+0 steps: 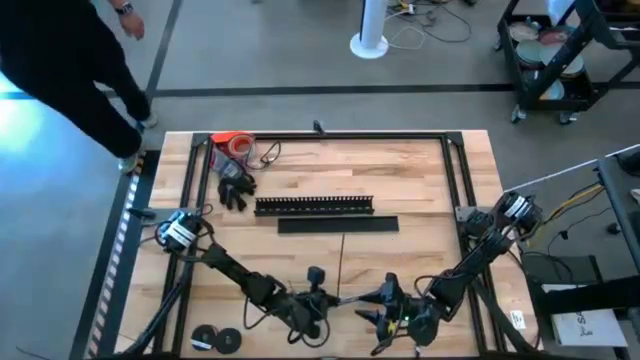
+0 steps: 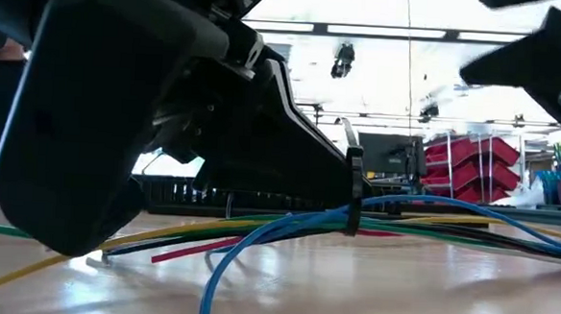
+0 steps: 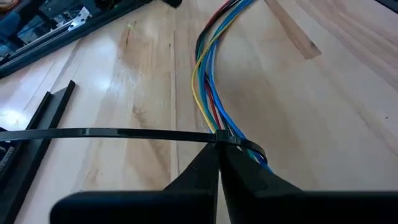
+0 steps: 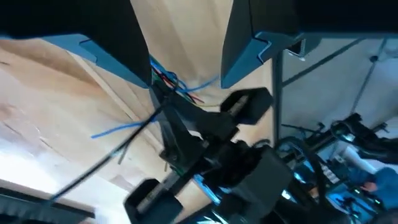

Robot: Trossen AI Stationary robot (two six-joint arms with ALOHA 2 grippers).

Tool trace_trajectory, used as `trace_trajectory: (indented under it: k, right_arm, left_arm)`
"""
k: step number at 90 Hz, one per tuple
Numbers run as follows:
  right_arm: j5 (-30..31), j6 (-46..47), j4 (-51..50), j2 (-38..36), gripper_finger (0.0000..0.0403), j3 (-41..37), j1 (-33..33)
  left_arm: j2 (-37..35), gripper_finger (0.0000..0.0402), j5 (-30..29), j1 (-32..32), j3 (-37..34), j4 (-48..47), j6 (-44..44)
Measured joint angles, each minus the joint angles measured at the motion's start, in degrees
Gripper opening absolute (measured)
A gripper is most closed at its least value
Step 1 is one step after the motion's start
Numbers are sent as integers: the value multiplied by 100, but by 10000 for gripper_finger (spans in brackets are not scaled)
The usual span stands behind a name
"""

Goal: Ziptie cables
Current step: Wrap the cable wires with the black zip tie

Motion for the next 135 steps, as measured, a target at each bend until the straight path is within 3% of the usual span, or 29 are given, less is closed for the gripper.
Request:
trace_trajectory:
  k: [28, 47, 61, 77, 86, 135]
  right_arm:
    - [-198, -599, -541, 679, 167, 1233, 147]
    - [35, 740, -3882, 1295, 167, 2977, 177]
    - [697, 2279, -5661, 1853, 169, 3905, 149]
    - [702, 3295, -5689, 2417, 165, 4299, -131]
    - [705, 3344, -5693, 2601, 159, 4502, -257]
    - [-162, 4346, -6233, 2602, 123, 4503, -732]
  left_arm:
    - [0, 0, 2, 0, 0, 69, 76]
    - [0, 0, 4, -2, 0, 73, 69]
    - [0, 0, 4, -2, 0, 73, 74]
    - [0, 0, 4, -2, 0, 53, 74]
    - [0, 0, 4, -2, 0, 15, 74]
    - [0, 0, -12, -11, -3, -161, 86]
